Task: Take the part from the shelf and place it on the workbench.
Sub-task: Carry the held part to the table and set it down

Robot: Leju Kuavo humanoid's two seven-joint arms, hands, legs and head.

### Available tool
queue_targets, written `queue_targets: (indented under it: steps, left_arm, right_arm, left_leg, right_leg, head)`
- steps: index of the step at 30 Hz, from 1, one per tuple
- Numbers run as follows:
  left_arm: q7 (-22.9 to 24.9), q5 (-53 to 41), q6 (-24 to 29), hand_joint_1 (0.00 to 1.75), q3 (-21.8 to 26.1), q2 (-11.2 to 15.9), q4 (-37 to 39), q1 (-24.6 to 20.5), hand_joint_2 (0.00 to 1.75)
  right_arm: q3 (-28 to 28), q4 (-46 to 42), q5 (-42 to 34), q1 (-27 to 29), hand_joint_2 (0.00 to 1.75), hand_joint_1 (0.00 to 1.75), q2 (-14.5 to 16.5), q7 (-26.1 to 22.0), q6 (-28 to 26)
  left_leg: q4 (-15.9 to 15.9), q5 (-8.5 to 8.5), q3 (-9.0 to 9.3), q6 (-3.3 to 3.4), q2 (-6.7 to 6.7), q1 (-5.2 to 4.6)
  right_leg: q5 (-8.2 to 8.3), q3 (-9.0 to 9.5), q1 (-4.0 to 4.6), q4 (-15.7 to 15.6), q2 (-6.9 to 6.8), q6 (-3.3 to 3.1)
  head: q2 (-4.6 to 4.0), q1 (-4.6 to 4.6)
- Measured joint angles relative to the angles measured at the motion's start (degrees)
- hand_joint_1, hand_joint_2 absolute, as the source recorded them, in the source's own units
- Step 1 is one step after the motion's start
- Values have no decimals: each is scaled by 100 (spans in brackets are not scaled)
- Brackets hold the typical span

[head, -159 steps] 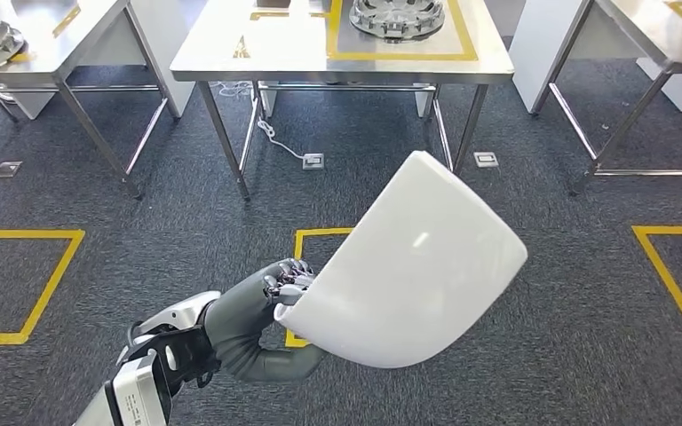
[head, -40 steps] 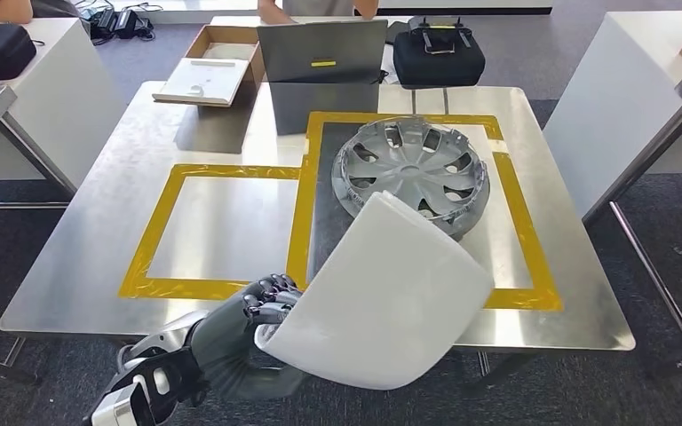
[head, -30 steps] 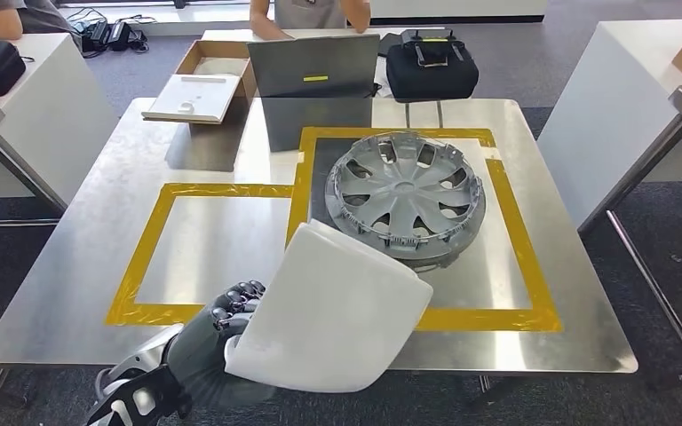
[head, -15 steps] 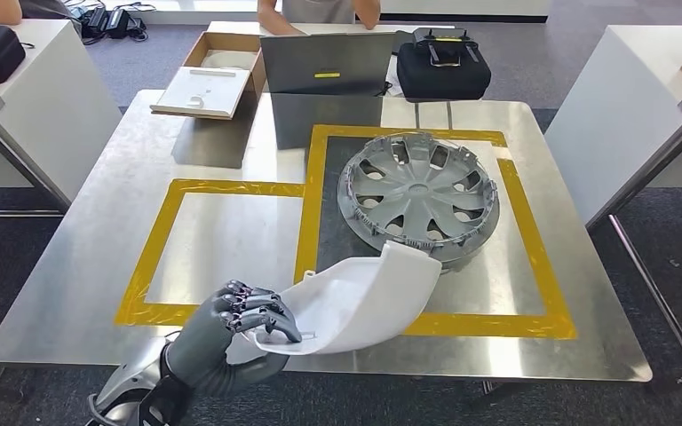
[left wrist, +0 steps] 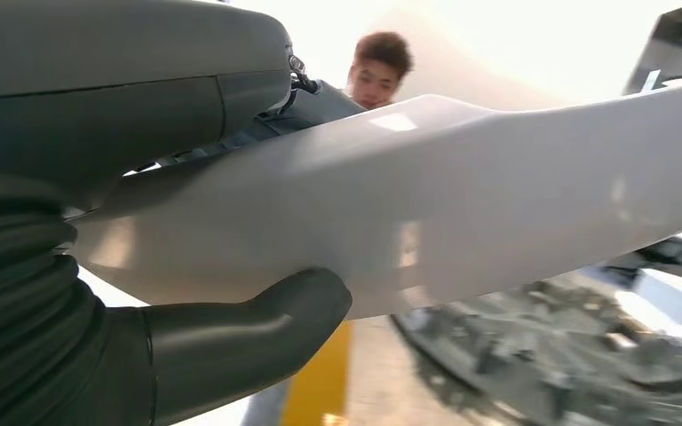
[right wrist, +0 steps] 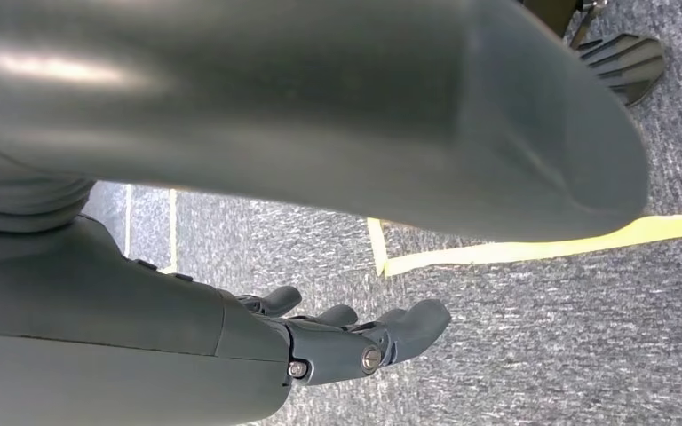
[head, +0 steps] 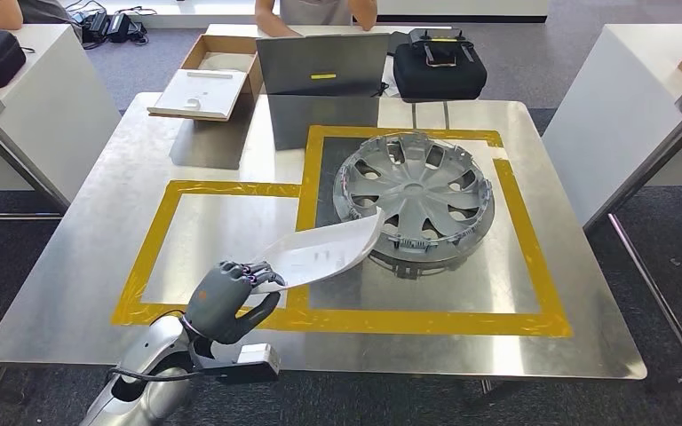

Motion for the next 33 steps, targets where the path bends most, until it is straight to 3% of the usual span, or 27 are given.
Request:
queue_targets:
  steps: [9,19,23,30,33]
  left_arm:
    - [150,-649,914,175,668,-200,2005,-437,175]
    - [379,-1200,1626,175,1002,-294,3325,-922,175]
    - [540,-1397,1761,0,1047,-337,3577,-1058,175]
    - [684,-1553,2059,0,1137,-397,3805,-1144,175]
    - [778,-1540,2165,0,1220,-422,3809,-1167,44]
  right_arm:
    - [-54,0,44,3,0,0,25,-40,-4]
    - [-93,0,68,3,0,0,53,-47,-8]
    - [-98,0,68,2,0,0,61,-47,-13]
    - [-103,0,97,2,0,0,73,-59,-25]
    - [-120,0,97,3,0,0,76,-74,-39]
  left_leg:
    - [-1,1,-1,-2,0,0]
    - [-1,1,2,-2,-1,-2]
    - [-1,1,7,-2,-1,-2]
    - [-2,2,7,-4,-1,0]
    - [-3,2,7,-4,0,0]
  right_leg:
    - [-2,-3,3,6,0,-3]
    - [-2,1,7,6,-1,-3]
    - [-2,6,7,6,-2,-3]
    - [-1,5,8,9,-1,-5]
    - [-1,4,8,9,0,-6]
  head:
    - [0,0]
    - [0,0]
    - [0,0]
    - [0,1]
    - [0,2]
